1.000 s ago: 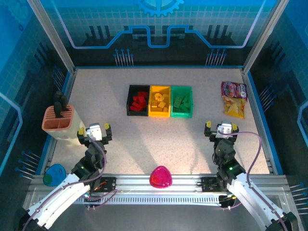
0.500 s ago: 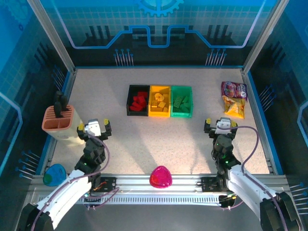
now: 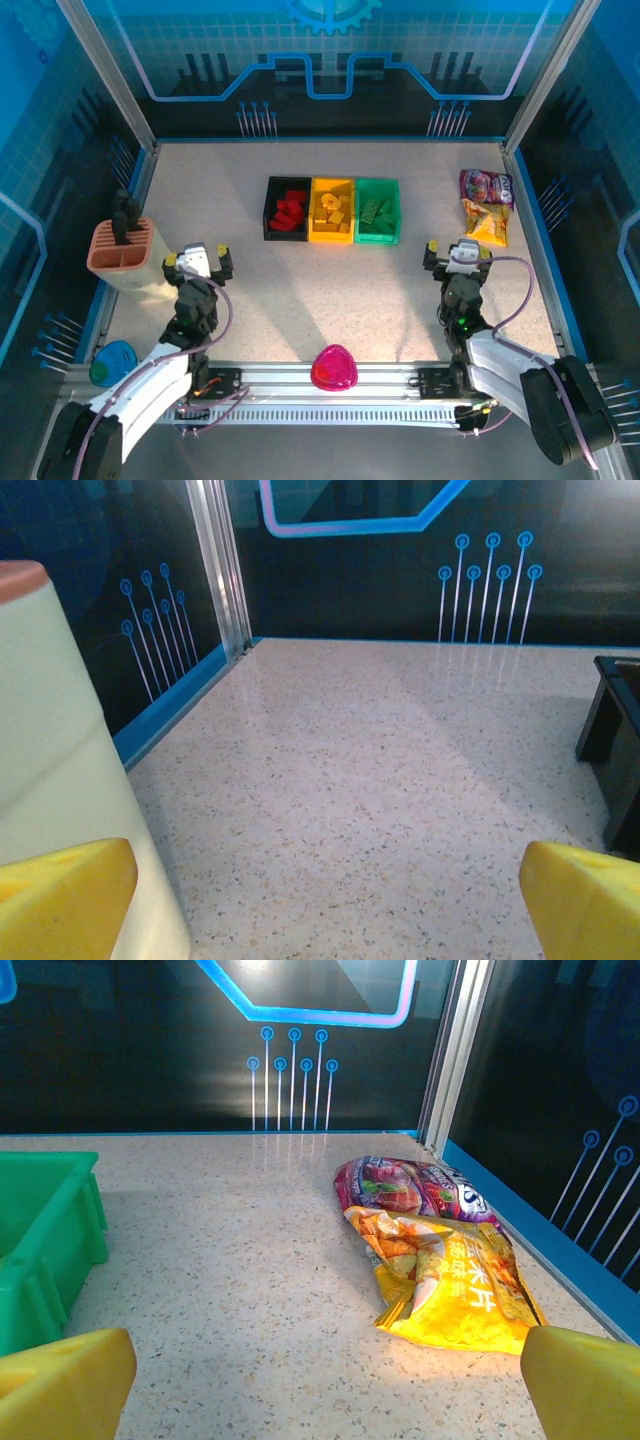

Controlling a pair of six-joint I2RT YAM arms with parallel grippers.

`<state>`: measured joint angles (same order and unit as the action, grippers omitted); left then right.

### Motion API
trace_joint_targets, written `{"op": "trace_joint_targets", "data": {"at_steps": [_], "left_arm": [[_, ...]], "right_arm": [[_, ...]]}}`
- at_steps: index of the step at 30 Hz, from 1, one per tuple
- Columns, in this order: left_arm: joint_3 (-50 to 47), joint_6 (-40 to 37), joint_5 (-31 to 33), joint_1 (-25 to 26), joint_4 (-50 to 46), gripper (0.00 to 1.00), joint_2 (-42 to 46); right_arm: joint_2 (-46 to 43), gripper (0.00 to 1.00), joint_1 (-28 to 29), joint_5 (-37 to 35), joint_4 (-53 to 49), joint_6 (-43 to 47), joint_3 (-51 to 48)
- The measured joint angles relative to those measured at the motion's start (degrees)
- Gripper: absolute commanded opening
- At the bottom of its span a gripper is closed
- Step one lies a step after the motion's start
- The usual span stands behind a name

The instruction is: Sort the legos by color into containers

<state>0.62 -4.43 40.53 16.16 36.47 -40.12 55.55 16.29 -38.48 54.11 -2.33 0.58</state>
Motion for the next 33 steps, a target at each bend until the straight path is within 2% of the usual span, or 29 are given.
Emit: {"op": "trace_joint_targets", "data": {"at_steps": [7, 15, 24, 30, 33], "left_arm": [[0.04, -0.26, -2.19, -0.39, 7.48, 0.99, -11.21], [1.49, -2.19, -4.11, -0.63, 18.60, 0.99, -24.55], [2.67, -3.78, -4.90, -0.70, 29.70, 0.99, -32.85], [2.64, -4.81, -5.31, -0.81, 37.70, 0.99, -38.40], [2.67, -4.79, -5.51, -1.25, 39.60, 0.99, -39.47]], "right_arm": [[5.01, 1.00, -0.68, 0.68, 5.60, -0.52, 0.00], [9.25, 1.00, -4.52, 2.12, 10.51, -3.65, 0.00], [15.78, 1.00, -7.80, 2.86, 16.15, -7.76, 0.00], [26.75, 1.00, -10.16, 2.47, 21.42, -9.31, 0.81], [28.06, 1.00, -10.47, 2.93, 21.92, -9.29, 1.16]]}}
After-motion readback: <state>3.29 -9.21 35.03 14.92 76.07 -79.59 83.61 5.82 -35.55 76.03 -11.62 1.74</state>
